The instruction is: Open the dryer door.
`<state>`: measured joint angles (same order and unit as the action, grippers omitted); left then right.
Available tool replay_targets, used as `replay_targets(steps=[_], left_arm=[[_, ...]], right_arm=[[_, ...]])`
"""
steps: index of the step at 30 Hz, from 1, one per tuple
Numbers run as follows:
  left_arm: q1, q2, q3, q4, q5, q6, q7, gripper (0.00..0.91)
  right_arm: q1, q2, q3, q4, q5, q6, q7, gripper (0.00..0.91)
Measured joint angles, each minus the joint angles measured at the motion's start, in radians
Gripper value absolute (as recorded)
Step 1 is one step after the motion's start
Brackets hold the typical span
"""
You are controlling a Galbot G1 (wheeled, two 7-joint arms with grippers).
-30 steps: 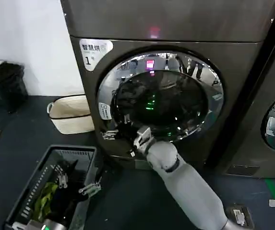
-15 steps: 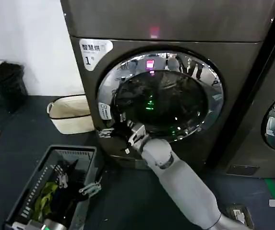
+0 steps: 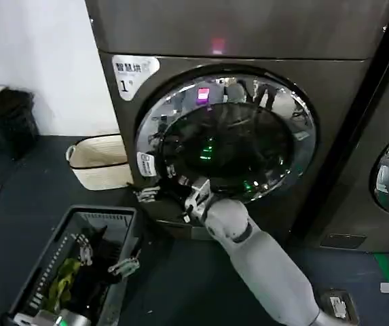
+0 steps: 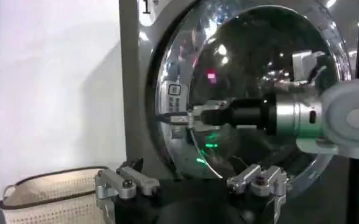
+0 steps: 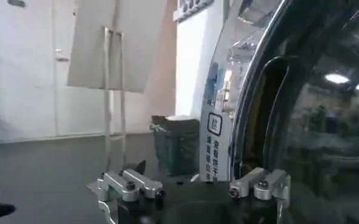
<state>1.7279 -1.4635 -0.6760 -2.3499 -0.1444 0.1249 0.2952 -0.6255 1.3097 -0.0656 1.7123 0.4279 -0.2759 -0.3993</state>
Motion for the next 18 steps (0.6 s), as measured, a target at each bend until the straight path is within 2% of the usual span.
replay_targets(steps=[6, 18], left_arm=[[-0.024, 0.012, -0.036, 0.01, -0.029, 0.018, -0.007, 0.907], [-0.08, 0.033, -0.104, 0.035, -0.078, 0.037, -0.048, 0.907]], right_arm=[[-0.015, -0.048, 0.017, 0.034, 0.072, 0.012, -0.098, 0.907], [-0.044, -0.118, 0.042, 0.084, 0.102, 0.006, -0.235, 0.907]])
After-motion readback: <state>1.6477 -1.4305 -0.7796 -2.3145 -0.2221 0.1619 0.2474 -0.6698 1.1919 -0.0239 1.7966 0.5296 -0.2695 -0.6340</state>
